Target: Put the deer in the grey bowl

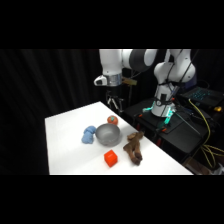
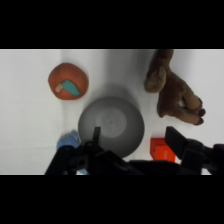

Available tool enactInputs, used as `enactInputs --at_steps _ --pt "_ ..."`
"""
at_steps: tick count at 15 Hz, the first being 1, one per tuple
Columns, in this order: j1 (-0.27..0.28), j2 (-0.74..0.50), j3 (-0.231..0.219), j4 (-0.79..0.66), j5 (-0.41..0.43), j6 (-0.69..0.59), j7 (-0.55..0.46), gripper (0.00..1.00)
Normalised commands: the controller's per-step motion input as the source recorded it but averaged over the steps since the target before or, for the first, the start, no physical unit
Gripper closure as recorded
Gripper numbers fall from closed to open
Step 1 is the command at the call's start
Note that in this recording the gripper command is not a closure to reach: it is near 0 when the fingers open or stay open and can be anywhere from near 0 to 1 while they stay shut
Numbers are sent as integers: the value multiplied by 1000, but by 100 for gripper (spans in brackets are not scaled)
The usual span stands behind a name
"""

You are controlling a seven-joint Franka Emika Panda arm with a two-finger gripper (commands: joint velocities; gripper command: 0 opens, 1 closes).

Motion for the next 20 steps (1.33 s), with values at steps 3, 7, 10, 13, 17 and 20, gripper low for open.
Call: enactInputs --at_steps 3,7,10,13,17,20 --pt "31 -327 59 -524 56 312 46 0" --pt "104 -113 72 -394 221 525 23 0" --pt "154 137 35 -173 463 570 -130 0" --pt "142 192 32 -133 527 519 -268 0" --pt "67 316 82 3 502 441 -359 0" --pt "-51 357 193 13 445 440 -375 0"
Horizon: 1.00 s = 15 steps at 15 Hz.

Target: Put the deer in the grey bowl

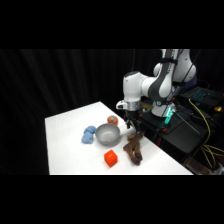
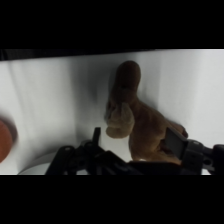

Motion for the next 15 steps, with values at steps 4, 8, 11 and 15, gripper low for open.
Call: enactInputs --at_steps 4,8,11,15 --pt "-75 375 180 77 295 369 -289 0" --pt "-91 352 128 145 141 286 -216 3" --pt "-122 169 74 93 35 181 -201 100" --pt "1 -117 -81 -51 -102 86 -94 100"
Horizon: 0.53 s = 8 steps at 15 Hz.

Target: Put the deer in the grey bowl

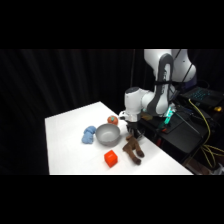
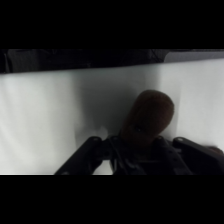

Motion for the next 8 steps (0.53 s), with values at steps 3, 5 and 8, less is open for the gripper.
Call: enactInputs --at_steps 3,5,8 --pt "136 -369 -208 -239 -429 17 207 56" --pt "396 -460 -478 -202 -683 -152 436 56" --pt "252 -516 -418 -30 -910 -413 574 56"
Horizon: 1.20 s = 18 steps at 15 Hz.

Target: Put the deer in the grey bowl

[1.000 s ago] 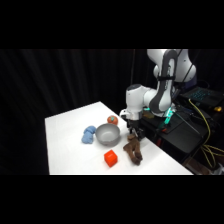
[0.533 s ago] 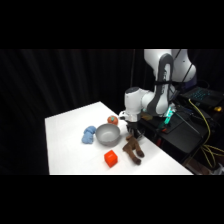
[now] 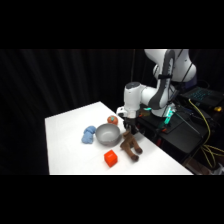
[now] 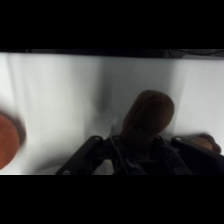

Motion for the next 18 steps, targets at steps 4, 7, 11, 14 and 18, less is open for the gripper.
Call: enactInputs --at_steps 4,7,11,14,18 --pt "-80 -766 -10 -54 -503 -681 264 56" --pt "-235 -625 204 79 -197 -609 46 56" --pt "-224 -460 148 137 -91 -438 -61 56" --pt "-273 -59 98 268 -300 -141 57 56" --pt "-256 235 81 328 -407 30 251 56"
